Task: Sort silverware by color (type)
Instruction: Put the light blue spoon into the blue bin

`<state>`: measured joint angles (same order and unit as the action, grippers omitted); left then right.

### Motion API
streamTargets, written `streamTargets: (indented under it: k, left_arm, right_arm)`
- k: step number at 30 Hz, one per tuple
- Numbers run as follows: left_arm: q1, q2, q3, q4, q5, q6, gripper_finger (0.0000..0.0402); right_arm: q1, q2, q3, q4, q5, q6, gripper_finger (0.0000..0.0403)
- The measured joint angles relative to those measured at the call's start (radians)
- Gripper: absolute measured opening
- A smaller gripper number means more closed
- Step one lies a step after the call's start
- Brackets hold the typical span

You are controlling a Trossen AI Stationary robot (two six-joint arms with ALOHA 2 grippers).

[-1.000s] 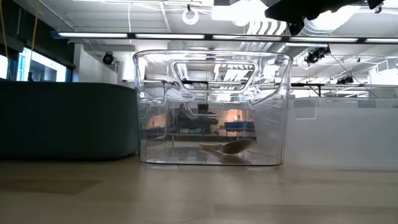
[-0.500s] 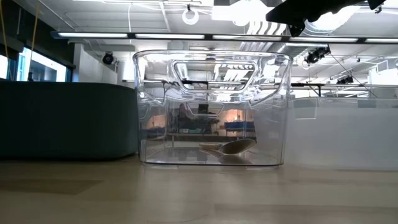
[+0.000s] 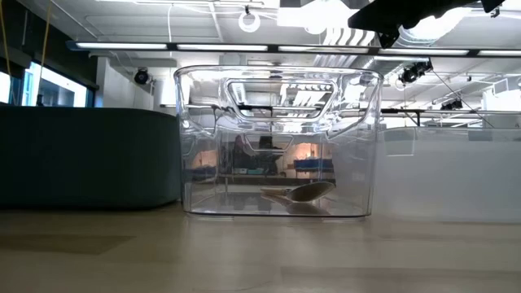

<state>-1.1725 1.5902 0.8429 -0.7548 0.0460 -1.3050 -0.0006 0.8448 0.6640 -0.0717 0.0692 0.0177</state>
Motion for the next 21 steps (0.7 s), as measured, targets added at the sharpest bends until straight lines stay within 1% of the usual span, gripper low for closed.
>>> streamTargets:
  k: [2, 9, 12, 17, 21]
  left_arm:
    - [0.000, 0.000, 0.000, 0.003, -0.022, -0.001, 0.0135]
    - [-0.003, 0.000, -0.004, 0.025, -0.013, -0.001, 0.0135]
    - [-0.008, 0.000, -0.020, 0.048, 0.006, -0.003, 0.0135]
    - [-0.007, 0.000, -0.048, 0.160, 0.093, -0.002, 0.0135]
    - [-0.007, 0.000, -0.048, 0.177, 0.100, -0.003, 0.0135]
  right_arm:
    - [0.000, 0.000, 0.000, 0.000, 0.000, 0.000, 0.0000]
    - [0.000, 0.000, 0.000, 0.000, 0.000, 0.000, 0.0000]
    - [0.000, 0.000, 0.000, 0.000, 0.000, 0.000, 0.0000]
    - [0.000, 0.000, 0.000, 0.000, 0.000, 0.000, 0.0000]
    - [0.000, 0.000, 0.000, 0.000, 0.000, 0.000, 0.0000]
